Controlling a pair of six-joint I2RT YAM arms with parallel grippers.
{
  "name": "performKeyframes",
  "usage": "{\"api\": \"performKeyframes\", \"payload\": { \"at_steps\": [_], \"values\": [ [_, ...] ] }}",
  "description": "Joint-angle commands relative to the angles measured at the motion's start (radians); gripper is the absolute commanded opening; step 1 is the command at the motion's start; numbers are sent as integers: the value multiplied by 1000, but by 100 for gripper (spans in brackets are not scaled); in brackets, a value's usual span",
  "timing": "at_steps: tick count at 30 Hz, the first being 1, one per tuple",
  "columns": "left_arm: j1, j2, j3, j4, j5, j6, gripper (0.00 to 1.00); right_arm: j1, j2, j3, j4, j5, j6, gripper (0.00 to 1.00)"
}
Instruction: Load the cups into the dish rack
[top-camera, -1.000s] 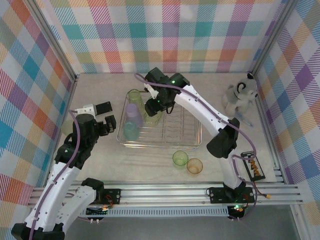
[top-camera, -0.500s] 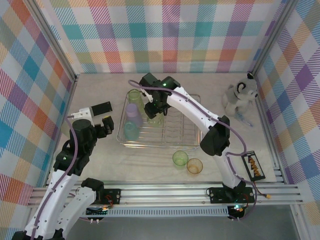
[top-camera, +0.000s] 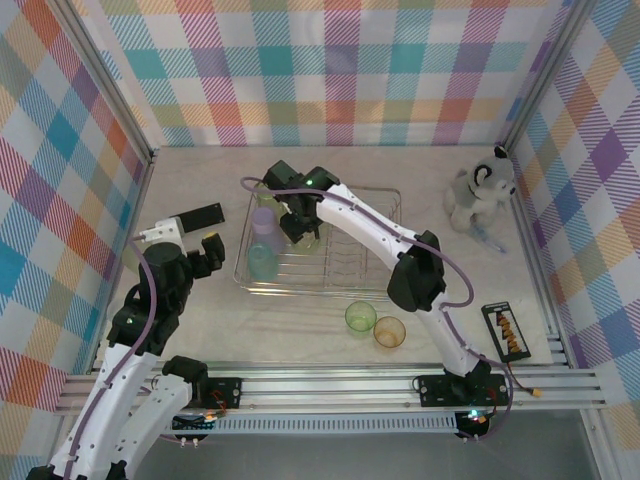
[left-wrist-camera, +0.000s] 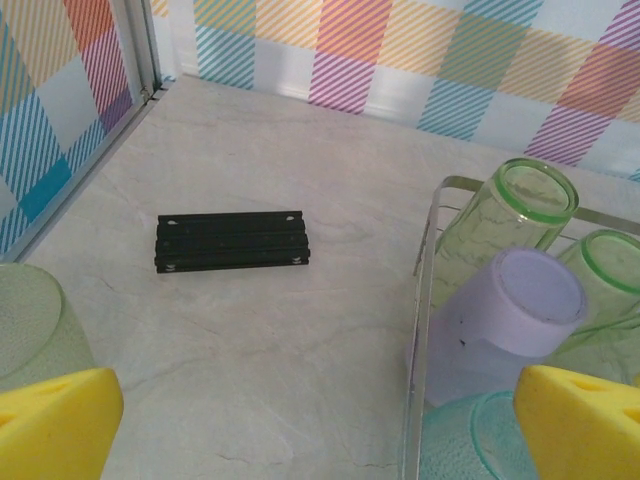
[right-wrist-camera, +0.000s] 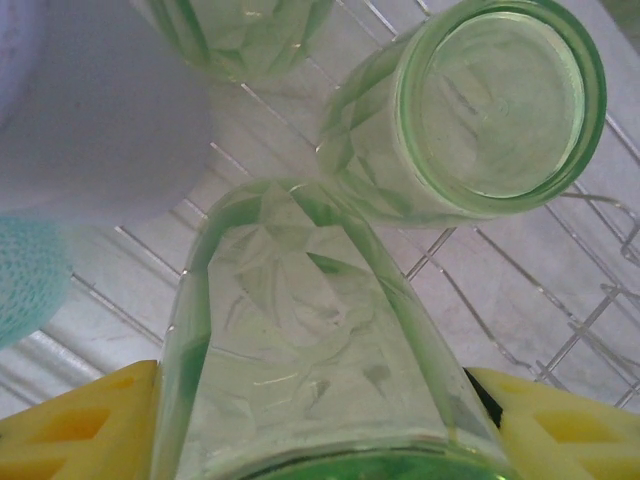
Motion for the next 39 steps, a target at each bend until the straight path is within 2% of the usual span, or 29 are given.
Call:
{"api": "performKeyframes", "payload": {
  "at_steps": [1, 7, 17, 31, 39],
  "values": [
    [9, -10, -7, 39, -10, 18, 100, 4, 22, 29, 39, 81, -16, 31],
    [9, -9, -10, 34, -5, 18, 100, 4, 48, 33, 39, 153, -44, 33],
    [9, -5, 0, 34, 6, 14, 100, 4, 56, 33, 80, 204, -77, 39],
    [10, 6, 23, 12, 21, 6, 100, -3, 69, 39, 43, 173, -57, 74],
    [9, 16, 27, 15, 30, -11, 100, -5, 58, 41, 66, 104, -64, 86]
  ]
}}
